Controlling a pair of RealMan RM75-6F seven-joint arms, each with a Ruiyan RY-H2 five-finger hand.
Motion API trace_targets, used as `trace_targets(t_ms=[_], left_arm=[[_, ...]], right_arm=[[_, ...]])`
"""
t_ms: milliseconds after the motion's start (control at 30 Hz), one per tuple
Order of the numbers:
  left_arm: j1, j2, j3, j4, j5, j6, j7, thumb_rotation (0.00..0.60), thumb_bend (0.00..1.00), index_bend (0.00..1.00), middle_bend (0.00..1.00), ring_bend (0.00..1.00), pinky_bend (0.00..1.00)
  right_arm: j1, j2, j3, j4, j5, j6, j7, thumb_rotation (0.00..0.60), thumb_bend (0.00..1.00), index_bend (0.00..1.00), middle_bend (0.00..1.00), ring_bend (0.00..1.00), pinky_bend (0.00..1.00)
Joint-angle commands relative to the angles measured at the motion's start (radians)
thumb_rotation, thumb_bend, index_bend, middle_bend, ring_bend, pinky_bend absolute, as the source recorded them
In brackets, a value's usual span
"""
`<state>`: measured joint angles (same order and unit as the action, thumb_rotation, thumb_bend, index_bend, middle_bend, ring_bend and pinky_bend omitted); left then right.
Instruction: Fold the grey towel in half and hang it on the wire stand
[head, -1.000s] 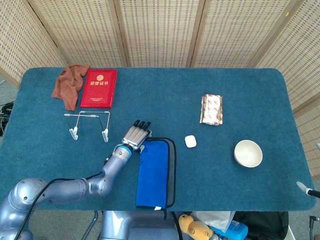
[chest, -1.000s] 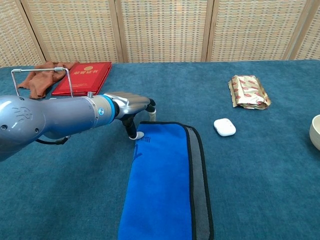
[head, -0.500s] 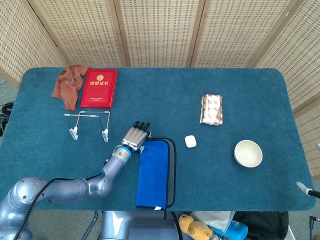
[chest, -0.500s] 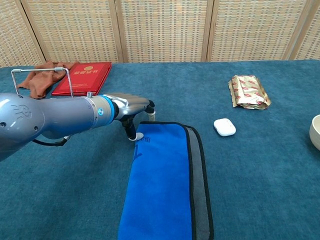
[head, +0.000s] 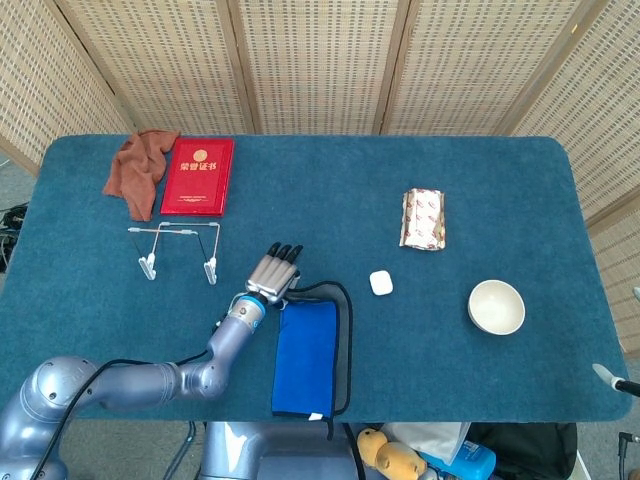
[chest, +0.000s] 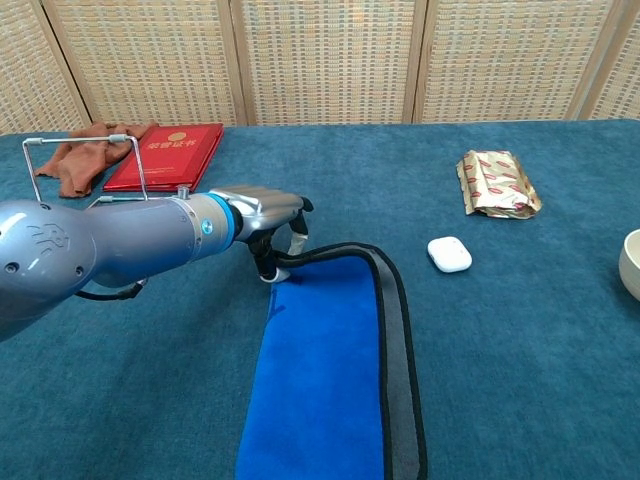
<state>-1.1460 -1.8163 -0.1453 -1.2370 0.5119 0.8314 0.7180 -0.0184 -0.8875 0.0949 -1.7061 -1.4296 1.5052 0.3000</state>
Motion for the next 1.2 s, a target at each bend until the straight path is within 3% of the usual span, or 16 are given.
trace_targets(t_ms=[33, 167, 267, 400, 467, 767, 1200], left_arm=[[0.000, -0.001, -0.001, 0.000, 0.002, 0.002, 0.002, 0.600, 0.41, 0.83, 0.00, 0.00, 0.00], [0.001, 0.001, -0.003, -0.001, 0.009, 0.003, 0.004, 0.600, 0.44, 0.83, 0.00, 0.00, 0.00], [0.002, 0.004, -0.002, -0.002, 0.012, -0.001, 0.005, 0.600, 0.56, 0.83, 0.00, 0.00, 0.00], [0.004, 0.005, 0.001, -0.002, 0.015, -0.007, 0.005, 0.600, 0.79, 0.83, 0.00, 0.00, 0.00], [0.005, 0.006, 0.000, -0.003, 0.016, -0.011, 0.002, 0.600, 0.84, 0.83, 0.00, 0.00, 0.00], [0.005, 0.030, -0.037, -0.023, 0.062, -0.006, -0.042, 0.600, 0.85, 0.87, 0.00, 0.00, 0.00], [-0.032, 0.137, -0.108, -0.073, 0.095, 0.006, -0.053, 0.600, 0.86, 0.87, 0.00, 0.00, 0.00]], right_arm=[[0.000, 0.000, 0.000, 0.001, -0.001, 0.001, 0.001, 0.600, 0.00, 0.00, 0.00, 0.00, 0.00], [0.000, 0.000, 0.000, 0.001, -0.001, 0.001, 0.002, 0.600, 0.00, 0.00, 0.00, 0.00, 0.00], [0.000, 0.001, 0.000, 0.000, -0.002, 0.001, 0.002, 0.600, 0.00, 0.00, 0.00, 0.00, 0.00], [-0.001, 0.001, -0.002, 0.000, -0.004, 0.003, 0.003, 0.600, 0.00, 0.00, 0.00, 0.00, 0.00], [-0.001, 0.001, -0.001, 0.000, -0.004, 0.002, 0.004, 0.600, 0.00, 0.00, 0.00, 0.00, 0.00], [-0.001, 0.003, -0.002, 0.002, -0.005, 0.002, 0.010, 0.600, 0.00, 0.00, 0.00, 0.00, 0.00], [-0.004, 0.005, -0.003, 0.004, -0.008, 0.006, 0.019, 0.600, 0.00, 0.00, 0.00, 0.00, 0.00]])
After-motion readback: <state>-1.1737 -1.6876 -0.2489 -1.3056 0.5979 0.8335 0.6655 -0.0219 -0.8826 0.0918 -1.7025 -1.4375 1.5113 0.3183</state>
